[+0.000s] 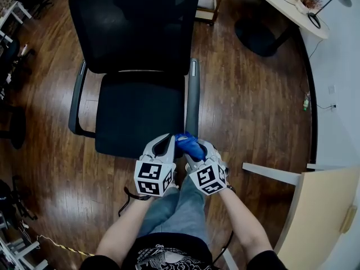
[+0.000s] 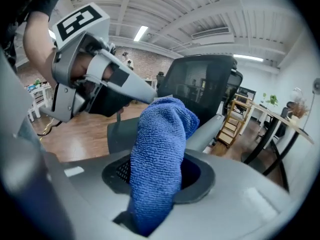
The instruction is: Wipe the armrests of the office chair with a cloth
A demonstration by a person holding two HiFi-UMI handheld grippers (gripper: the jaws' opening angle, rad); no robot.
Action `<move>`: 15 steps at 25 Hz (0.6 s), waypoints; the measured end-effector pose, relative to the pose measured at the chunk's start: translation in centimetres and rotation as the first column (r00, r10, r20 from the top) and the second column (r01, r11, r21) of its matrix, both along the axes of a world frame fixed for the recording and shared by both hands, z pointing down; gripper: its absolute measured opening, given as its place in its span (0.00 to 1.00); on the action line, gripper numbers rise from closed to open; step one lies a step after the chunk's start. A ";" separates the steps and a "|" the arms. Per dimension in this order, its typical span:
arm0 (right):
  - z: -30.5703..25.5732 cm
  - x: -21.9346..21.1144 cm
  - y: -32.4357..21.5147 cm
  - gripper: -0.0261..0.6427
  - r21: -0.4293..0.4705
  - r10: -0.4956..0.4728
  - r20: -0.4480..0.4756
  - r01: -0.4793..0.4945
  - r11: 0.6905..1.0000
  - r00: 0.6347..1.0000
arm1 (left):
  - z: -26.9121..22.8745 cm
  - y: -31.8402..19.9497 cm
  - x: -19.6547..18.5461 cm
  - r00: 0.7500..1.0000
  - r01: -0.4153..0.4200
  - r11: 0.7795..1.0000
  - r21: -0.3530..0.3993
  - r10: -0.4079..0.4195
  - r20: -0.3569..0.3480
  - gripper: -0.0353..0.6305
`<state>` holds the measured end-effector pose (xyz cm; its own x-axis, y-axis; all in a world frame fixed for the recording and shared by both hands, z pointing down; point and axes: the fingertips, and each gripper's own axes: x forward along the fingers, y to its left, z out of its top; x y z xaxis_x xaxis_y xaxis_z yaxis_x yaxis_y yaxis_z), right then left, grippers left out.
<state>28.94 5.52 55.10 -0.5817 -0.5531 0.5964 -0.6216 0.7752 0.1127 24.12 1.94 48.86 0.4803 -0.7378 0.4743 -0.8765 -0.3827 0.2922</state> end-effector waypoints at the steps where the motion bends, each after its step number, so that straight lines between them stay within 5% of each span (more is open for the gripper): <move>1: -0.5 0.5 -0.2 0.25 0.000 0.052 0.036 -0.052 0.999 0.998 | 0.0 0.0 0.0 1.000 0.002 1.000 0.000 -0.002 -0.001 0.06; 6: -1.3 4.2 -1.5 0.25 -0.104 0.387 0.211 -0.372 0.922 0.898 | -0.3 -0.6 1.0 1.000 -0.002 1.000 0.003 0.002 -0.006 0.06; 15: 1.0 6.8 -1.9 0.25 -0.329 0.640 0.380 -0.549 0.769 0.668 | 0.9 -0.9 3.9 0.998 -0.062 0.998 -0.007 0.062 0.006 0.06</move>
<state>35.72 3.60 56.11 -0.3848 -0.7907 0.4761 -0.8973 0.1996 -0.3937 28.03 1.07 49.77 0.5218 -0.7038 0.4820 -0.8531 -0.4342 0.2895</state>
